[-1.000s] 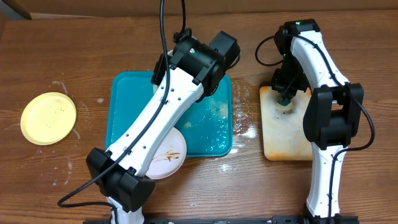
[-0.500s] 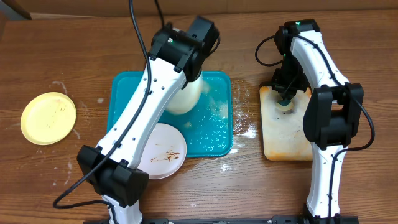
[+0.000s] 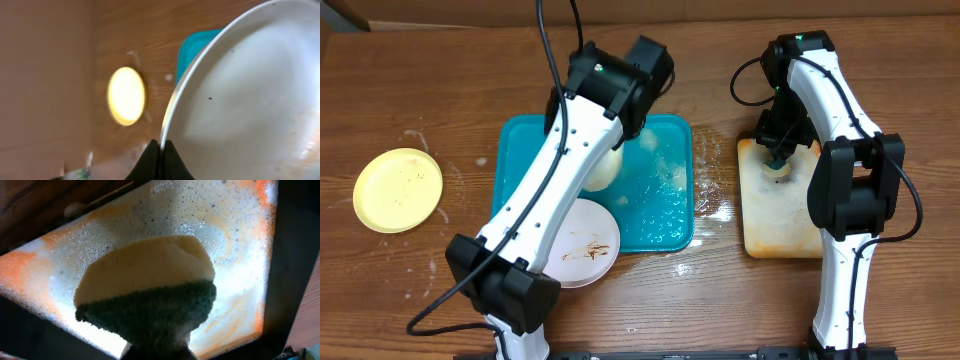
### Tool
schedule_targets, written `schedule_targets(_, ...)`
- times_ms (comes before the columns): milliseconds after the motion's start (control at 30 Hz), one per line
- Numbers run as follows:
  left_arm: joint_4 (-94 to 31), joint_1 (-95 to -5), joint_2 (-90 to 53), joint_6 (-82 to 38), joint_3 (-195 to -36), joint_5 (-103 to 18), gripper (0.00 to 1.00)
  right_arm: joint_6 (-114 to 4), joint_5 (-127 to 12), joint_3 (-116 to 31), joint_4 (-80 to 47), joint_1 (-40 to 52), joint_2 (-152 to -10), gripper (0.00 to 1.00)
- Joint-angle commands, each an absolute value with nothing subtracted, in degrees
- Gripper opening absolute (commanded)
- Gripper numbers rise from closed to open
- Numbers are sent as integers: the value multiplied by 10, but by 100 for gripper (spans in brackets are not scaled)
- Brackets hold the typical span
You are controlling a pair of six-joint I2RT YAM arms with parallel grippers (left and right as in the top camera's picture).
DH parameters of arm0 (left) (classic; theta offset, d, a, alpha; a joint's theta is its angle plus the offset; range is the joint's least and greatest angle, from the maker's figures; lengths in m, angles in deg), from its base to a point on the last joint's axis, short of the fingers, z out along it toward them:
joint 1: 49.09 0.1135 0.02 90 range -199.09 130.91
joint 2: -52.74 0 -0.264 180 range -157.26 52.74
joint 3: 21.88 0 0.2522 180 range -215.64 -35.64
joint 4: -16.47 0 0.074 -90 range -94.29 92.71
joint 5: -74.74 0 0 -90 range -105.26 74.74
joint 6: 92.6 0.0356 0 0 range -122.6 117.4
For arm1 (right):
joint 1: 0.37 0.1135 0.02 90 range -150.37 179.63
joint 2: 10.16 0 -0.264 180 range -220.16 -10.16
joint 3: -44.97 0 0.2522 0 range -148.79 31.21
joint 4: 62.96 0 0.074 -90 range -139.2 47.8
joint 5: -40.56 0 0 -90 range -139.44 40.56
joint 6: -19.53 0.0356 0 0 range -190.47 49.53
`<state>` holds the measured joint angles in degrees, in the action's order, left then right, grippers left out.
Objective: Clean dirty plates on tray and stack at the side
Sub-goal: 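Lift the white plate with the left gripper and tilt it upright, then lower the white plate with the left gripper onto the yellow plate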
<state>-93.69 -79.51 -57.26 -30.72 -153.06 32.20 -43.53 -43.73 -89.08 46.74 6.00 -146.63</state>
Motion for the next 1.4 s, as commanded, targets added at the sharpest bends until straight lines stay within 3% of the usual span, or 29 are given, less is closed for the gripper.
schedule_targets(0,-935,-788,-559,-378,-1529,323,4,-438,-442,-888,463,57,-1465,4)
schedule_targets(167,-868,-705,-559,-375,-1529,154,4,-440,-442,-888,465,57,-1465,4)
schedule_targets(500,-807,-363,-559,-262,-1529,-145,5,-450,-442,-888,470,57,-1465,4)
schedule_targets(733,-772,-127,-559,-191,-1489,-222,5,-451,-442,-888,469,58,-1465,4)
schedule_targets(867,-705,-23,-559,-187,-1405,-337,5,-450,-442,-888,470,58,-1465,4)
schedule_targets(1133,-569,93,-559,-185,-1230,-390,4,-451,-442,-888,474,58,-1465,4)
schedule_targets(1367,-504,104,-559,-195,-1196,-377,4,-452,-442,-888,479,58,-1465,4)
